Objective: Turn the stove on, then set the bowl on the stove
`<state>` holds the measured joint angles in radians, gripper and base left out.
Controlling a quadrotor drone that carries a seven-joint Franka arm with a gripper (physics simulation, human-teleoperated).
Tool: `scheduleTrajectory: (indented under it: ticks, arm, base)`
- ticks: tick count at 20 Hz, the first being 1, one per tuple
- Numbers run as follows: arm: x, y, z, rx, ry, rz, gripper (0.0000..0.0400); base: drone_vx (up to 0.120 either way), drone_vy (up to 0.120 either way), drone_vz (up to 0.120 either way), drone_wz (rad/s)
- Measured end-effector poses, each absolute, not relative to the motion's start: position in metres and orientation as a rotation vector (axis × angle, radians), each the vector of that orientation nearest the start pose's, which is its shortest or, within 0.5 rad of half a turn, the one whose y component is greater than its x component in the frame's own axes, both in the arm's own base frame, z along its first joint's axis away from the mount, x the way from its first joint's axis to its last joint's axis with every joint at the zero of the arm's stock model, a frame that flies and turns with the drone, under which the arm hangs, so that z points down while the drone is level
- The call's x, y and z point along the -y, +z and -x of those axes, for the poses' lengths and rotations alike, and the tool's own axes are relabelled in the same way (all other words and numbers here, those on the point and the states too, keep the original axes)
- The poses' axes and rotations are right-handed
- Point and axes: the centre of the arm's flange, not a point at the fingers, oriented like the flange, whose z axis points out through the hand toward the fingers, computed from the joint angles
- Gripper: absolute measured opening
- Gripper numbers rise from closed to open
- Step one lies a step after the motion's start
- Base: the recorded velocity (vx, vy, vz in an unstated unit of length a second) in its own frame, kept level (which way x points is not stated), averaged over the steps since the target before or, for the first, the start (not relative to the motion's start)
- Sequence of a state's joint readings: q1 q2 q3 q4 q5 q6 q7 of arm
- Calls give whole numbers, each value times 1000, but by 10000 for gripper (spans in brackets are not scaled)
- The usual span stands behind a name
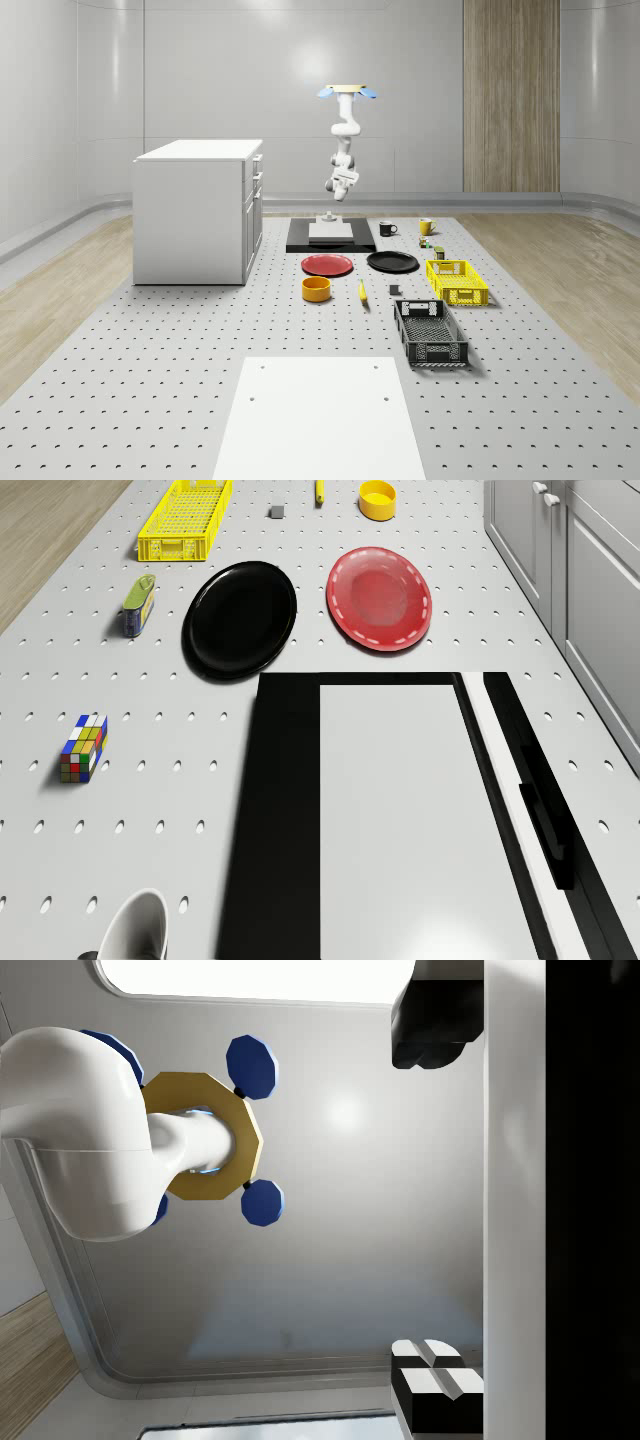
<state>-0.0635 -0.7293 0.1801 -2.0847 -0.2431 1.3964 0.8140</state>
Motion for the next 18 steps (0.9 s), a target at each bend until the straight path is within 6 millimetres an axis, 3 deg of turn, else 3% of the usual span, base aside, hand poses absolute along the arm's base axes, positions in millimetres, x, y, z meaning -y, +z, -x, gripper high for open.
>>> scheduleTrajectory:
  ticks: [4,6,8,11,13,15,17,18]
  arm:
    - [-63,669,-301,-1423,-598,3416,400]
    - [-79,651,-302,-1495,-843,3581,400]
    - [-93,625,-303,-1571,-1202,3752,400]
    - [-97,574,-304,-1647,-2027,3895,400]
    - [-86,543,-305,-1620,-2763,3789,400]
    - [-69,521,-306,-1495,-3554,3447,400]
    - [-52,507,-307,-1280,-4261,2905,400]
    - [-45,503,-307,198,781,-446,400]
  base:
    - [0,-120,0,0]
    - [0,-120,-80,0]
    - [0,-120,-120,0]
    - [0,-120,-120,0]
    - [0,-120,-120,0]
    - [20,-120,-120,0]
    - [120,-120,-120,0]
    - [120,-120,-120,0]
